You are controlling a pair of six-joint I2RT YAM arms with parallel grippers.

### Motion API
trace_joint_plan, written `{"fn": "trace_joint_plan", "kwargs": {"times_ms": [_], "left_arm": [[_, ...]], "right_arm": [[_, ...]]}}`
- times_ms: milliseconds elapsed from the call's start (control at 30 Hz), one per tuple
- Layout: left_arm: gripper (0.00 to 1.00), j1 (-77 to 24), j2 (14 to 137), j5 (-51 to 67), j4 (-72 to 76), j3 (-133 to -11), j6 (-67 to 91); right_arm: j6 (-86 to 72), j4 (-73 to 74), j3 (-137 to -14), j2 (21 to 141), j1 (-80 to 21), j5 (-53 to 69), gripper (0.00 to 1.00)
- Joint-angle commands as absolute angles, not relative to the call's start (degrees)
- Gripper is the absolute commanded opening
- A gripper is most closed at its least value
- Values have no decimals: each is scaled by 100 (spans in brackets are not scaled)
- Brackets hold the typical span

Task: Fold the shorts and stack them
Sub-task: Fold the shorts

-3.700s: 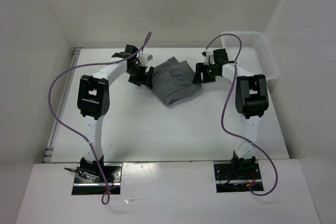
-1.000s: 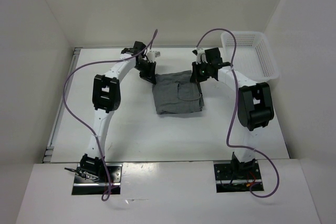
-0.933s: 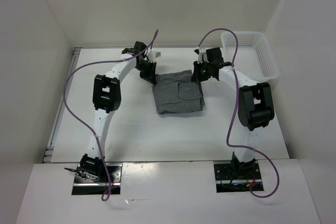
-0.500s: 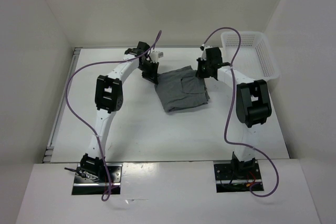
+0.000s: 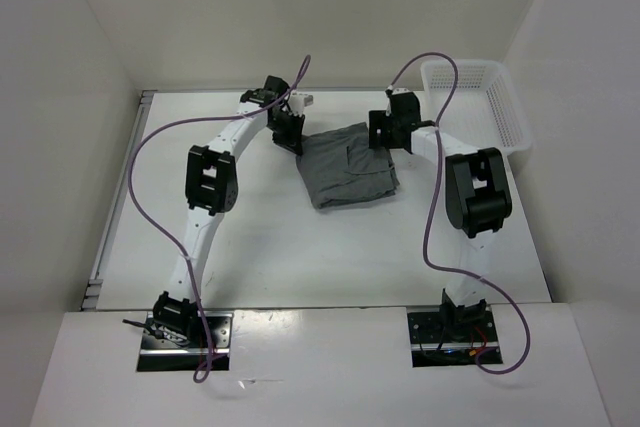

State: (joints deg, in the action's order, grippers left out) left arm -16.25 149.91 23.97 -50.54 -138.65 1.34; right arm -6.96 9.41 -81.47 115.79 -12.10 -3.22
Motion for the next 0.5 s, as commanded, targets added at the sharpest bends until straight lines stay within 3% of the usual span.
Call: {"fn": "trace_joint_plan", "kwargs": {"times_ms": [0,333,467], "left_arm": [[13,-1679,15222,2119,-4975,-14273,0],[22,-1731,15583,2065,-4597,-15196,0],[35,-1731,15697,2065,-4430,-15433,0]], "right_arm": [[-527,693,-8236,10970,-1178,-379,87],[-203,1168,-7620,9660,-1178,-448,89],[-53,1291,-7497,9483,-1178,-519,91]]}}
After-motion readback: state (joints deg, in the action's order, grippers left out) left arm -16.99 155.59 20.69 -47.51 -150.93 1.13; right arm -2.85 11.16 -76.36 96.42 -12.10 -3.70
